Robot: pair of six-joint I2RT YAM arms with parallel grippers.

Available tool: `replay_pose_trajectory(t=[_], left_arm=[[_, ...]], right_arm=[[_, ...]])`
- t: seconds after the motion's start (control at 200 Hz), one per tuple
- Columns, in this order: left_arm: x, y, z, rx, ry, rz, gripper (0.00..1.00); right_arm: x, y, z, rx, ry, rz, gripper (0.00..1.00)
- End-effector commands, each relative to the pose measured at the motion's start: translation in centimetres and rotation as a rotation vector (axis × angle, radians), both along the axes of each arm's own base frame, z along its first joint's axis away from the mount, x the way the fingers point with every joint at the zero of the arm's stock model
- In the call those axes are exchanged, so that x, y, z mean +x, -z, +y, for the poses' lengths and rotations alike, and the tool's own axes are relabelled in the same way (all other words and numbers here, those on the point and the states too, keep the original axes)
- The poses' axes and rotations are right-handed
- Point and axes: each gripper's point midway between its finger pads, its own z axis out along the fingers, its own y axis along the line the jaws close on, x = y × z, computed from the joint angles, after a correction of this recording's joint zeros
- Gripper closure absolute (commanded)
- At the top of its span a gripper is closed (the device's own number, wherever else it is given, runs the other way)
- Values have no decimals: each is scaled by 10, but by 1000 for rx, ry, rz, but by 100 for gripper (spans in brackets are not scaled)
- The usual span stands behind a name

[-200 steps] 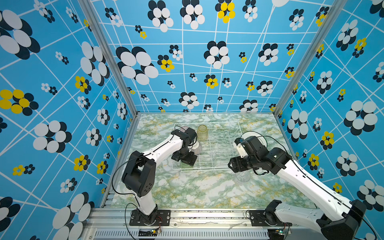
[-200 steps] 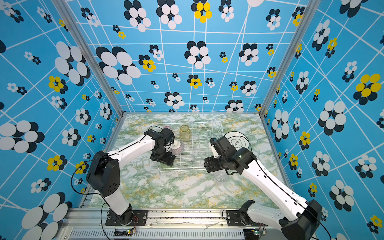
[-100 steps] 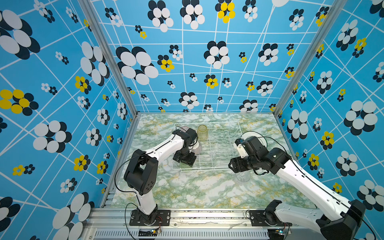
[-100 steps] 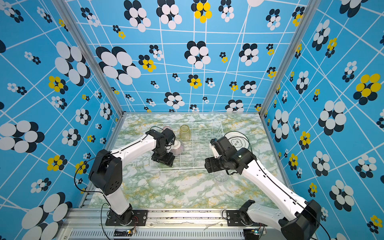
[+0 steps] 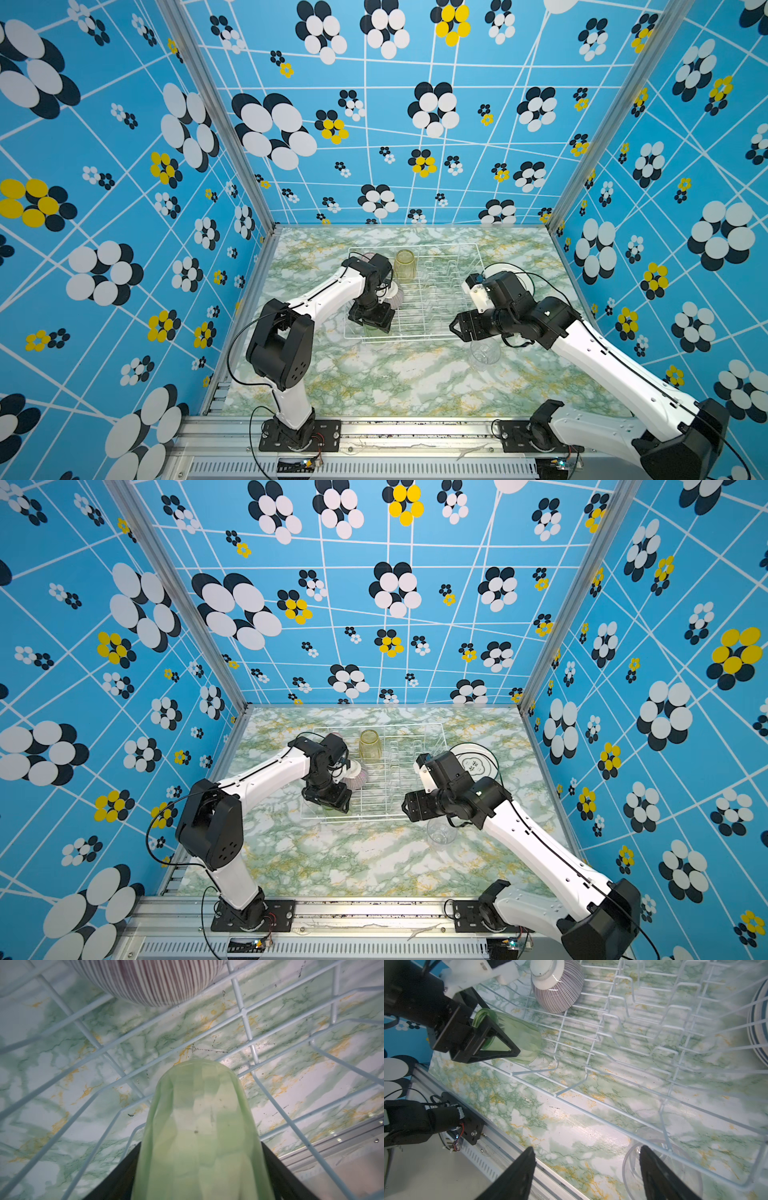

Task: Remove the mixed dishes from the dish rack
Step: 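Lift the green glass with the left gripper toward the right gripper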

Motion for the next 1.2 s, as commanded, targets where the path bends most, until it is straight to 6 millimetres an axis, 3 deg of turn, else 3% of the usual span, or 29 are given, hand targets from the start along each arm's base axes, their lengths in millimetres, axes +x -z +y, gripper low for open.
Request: replay_pose_trajectory(t=[0.0, 0.25, 0.615, 0.925, 1.2], left_arm=[[-3, -35, -12, -138, 15, -18, 34], [2, -71, -26, -322, 19, -58, 34], [10, -128, -65, -708, 56, -97, 34], [11, -179, -93, -1037, 126, -114, 34], [7, -191, -103, -1165, 156, -76, 34]], right_arm=[[1, -13, 16, 120, -37, -23, 20], [4, -28, 39, 340, -105, -36, 23], [6, -50, 61, 513, -194, -46, 50], [9, -63, 65, 569, -216, -83, 52], [13, -84, 67, 632, -238, -139, 55]])
